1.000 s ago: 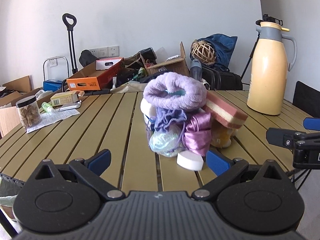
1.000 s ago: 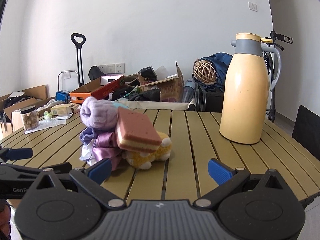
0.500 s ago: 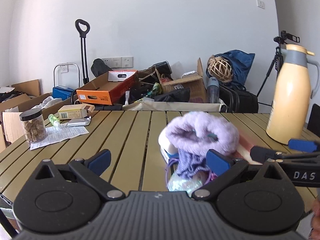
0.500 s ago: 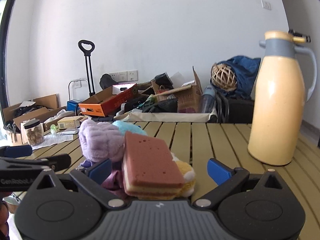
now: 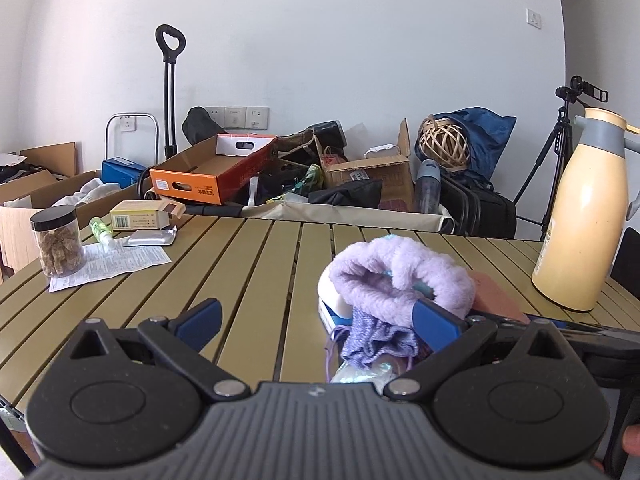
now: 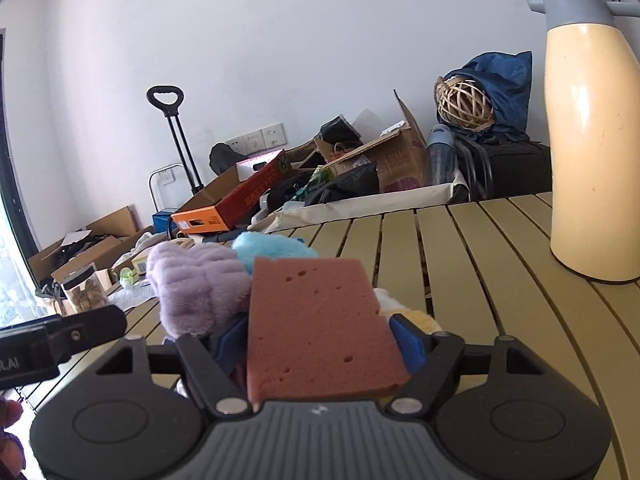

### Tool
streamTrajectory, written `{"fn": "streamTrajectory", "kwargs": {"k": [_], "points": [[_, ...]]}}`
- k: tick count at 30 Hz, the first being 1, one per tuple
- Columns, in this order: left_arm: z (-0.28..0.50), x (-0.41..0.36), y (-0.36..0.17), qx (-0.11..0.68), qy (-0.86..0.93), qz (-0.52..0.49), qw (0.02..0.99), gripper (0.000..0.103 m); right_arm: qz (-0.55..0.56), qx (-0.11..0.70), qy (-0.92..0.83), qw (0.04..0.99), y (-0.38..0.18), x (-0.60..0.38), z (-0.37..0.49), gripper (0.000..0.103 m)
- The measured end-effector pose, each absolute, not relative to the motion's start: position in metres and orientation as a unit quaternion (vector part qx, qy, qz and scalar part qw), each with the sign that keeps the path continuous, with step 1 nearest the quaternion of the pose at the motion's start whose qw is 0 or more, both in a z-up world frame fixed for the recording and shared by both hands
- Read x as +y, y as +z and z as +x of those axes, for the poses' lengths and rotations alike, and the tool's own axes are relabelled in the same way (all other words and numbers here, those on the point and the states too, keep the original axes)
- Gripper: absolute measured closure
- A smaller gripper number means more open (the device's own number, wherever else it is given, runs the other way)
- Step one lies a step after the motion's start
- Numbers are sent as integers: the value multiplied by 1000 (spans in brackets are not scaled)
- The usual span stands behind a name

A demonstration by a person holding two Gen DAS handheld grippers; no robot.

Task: Collect trash
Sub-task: 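Grasp the lavender sock with the left tool while the right tool holds the pink sponge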

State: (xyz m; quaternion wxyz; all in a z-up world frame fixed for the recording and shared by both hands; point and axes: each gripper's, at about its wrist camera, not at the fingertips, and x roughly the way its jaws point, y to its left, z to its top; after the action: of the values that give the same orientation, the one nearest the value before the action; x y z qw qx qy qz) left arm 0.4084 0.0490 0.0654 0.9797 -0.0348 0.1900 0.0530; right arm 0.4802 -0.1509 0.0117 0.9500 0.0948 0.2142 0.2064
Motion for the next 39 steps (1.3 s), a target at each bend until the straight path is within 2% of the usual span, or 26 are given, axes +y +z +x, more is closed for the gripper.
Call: {"fn": "streamTrajectory", "kwargs": {"k": [17, 36, 37, 39], "points": [[422, 6, 70, 167, 21, -27, 985, 0, 134, 165, 175, 961, 23, -195, 461, 33], [465, -32, 49, 182, 51, -3, 982, 0, 118, 170, 100, 973, 9, -236, 456, 33], [467, -30, 47, 186, 50, -9, 981, 0, 118, 171, 99, 973, 9, -237, 456, 33], [468, -28, 46, 188, 50, -16, 981, 8, 117, 172, 98, 973, 9, -237, 456, 33]]}}
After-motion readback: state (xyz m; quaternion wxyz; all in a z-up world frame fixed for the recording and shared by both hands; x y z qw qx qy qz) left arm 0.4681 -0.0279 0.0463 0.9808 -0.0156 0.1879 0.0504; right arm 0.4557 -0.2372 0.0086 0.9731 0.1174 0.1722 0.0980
